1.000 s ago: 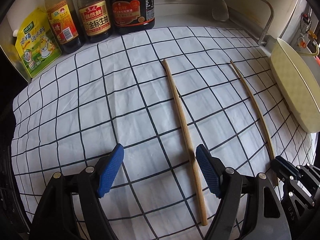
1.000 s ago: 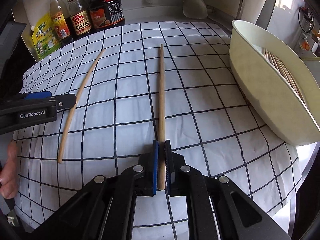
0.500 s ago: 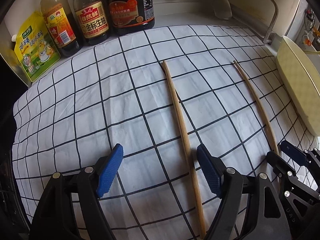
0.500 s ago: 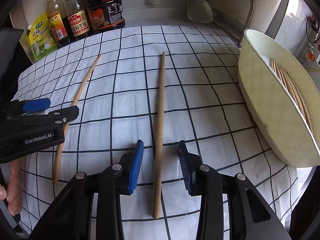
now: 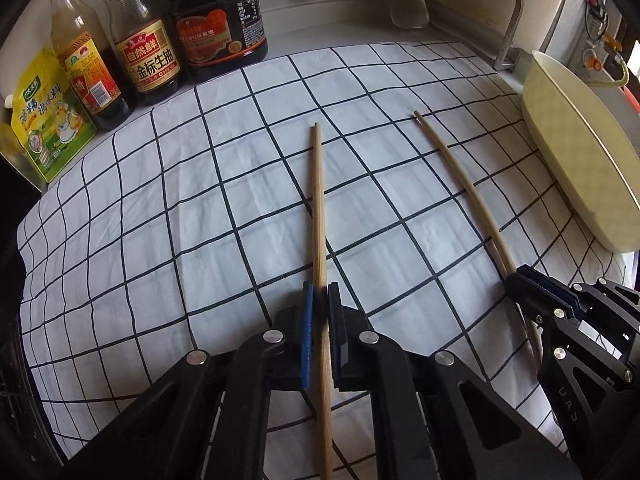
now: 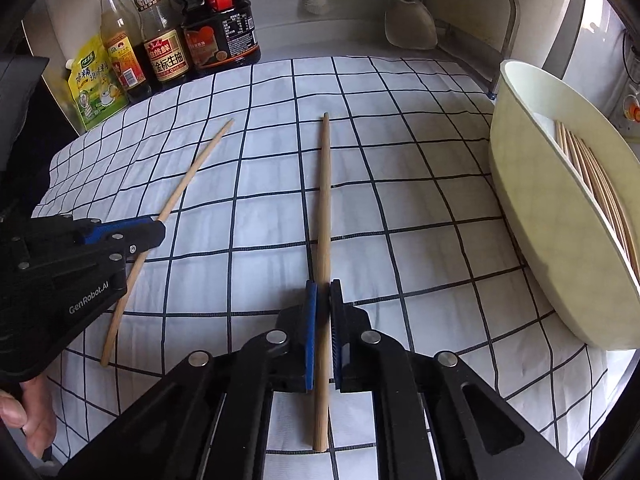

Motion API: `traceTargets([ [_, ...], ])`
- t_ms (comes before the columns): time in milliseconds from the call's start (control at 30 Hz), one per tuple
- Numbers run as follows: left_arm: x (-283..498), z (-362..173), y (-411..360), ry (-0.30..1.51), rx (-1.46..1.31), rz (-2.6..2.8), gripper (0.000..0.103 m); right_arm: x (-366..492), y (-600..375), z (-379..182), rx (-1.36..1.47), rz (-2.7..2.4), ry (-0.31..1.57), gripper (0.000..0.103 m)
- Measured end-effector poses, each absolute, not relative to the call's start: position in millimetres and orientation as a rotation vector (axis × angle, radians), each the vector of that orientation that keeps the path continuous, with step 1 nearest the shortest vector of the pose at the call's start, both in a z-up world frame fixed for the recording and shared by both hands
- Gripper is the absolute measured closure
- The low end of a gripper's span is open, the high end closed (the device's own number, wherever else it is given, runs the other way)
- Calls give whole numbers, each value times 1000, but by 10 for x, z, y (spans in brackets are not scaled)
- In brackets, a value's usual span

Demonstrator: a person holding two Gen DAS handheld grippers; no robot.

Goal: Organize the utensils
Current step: 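Carry both held chopsticks up and into the white basin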

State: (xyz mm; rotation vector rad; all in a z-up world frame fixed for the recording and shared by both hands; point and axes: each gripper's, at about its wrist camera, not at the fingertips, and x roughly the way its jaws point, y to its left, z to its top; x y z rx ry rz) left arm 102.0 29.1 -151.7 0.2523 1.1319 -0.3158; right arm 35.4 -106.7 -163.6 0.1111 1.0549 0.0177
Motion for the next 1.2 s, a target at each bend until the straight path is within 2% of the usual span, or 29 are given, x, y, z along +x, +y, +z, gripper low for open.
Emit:
traceTargets([
  [300, 863, -1182, 193, 1099, 231, -354, 95, 172, -1226, -1376, 241, 55, 1050, 97],
  [633, 699, -711, -105, 1030, 233, -386, 95, -78, -1544, -803, 271, 82, 953, 97],
  [900, 710, -407, -697, 984, 234, -493, 95, -185, -2213, -502, 295, -26, 877, 97],
  [1200, 708, -280, -1572, 951, 285, -617, 95, -416, -3075, -447, 338, -168, 825, 97],
])
